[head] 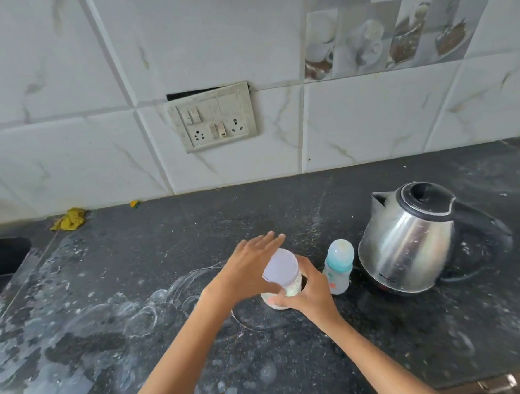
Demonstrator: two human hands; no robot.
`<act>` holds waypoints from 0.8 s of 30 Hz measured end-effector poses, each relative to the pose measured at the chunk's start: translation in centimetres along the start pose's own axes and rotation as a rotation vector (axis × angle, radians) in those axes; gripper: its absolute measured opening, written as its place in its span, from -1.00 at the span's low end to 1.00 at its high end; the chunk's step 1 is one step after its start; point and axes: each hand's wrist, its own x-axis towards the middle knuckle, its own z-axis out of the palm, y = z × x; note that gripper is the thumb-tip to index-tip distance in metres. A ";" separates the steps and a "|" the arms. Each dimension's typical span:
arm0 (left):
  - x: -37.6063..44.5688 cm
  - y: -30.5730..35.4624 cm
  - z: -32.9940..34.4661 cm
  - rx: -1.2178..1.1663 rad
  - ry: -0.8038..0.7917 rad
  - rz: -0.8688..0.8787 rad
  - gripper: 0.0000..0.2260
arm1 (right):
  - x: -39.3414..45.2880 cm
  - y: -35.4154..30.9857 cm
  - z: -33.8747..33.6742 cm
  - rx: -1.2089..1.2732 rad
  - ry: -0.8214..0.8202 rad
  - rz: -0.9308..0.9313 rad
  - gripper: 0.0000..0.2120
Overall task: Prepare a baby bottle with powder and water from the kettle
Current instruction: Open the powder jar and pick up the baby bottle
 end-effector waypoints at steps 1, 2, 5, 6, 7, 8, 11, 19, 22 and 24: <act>0.5 -0.3 0.0 -0.071 -0.089 0.085 -0.19 | 0.0 0.1 0.0 0.008 0.001 0.000 -0.17; 0.9 -0.5 0.2 -0.098 -0.132 0.139 -0.21 | 0.0 0.2 0.0 0.017 0.002 0.000 -0.19; 1.9 -0.6 0.9 -0.057 -0.037 0.150 -0.33 | -0.1 0.3 0.0 0.033 -0.006 0.002 -0.17; 1.9 -0.2 0.9 -0.013 -0.010 0.125 -0.35 | 0.0 0.3 -0.1 0.027 -0.010 0.006 -0.16; 1.7 0.2 1.1 0.051 0.013 0.091 -0.35 | 0.0 0.3 -0.1 0.022 -0.014 0.010 -0.15; 1.4 0.8 1.2 0.115 0.037 0.049 -0.35 | 0.0 0.3 -0.2 0.014 -0.020 0.010 -0.13; 0.2 2.6 1.9 0.243 0.181 -0.086 -0.35 | -0.1 0.4 0.0 -0.014 -0.010 -0.033 -0.13; -4.2 3.6 2.5 -0.052 0.558 -0.232 -0.37 | -1.1 0.3 0.3 -0.069 0.017 -0.089 0.01; -7.6 3.2 4.9 -0.060 0.548 -0.223 -0.39 | -2.5 0.7 -0.4 -0.046 0.027 -0.080 -0.03; -9.0 2.8 7.3 -0.058 0.499 -0.220 -0.40 | -3.9 1.6 -1.2 -0.110 0.079 -0.105 -0.21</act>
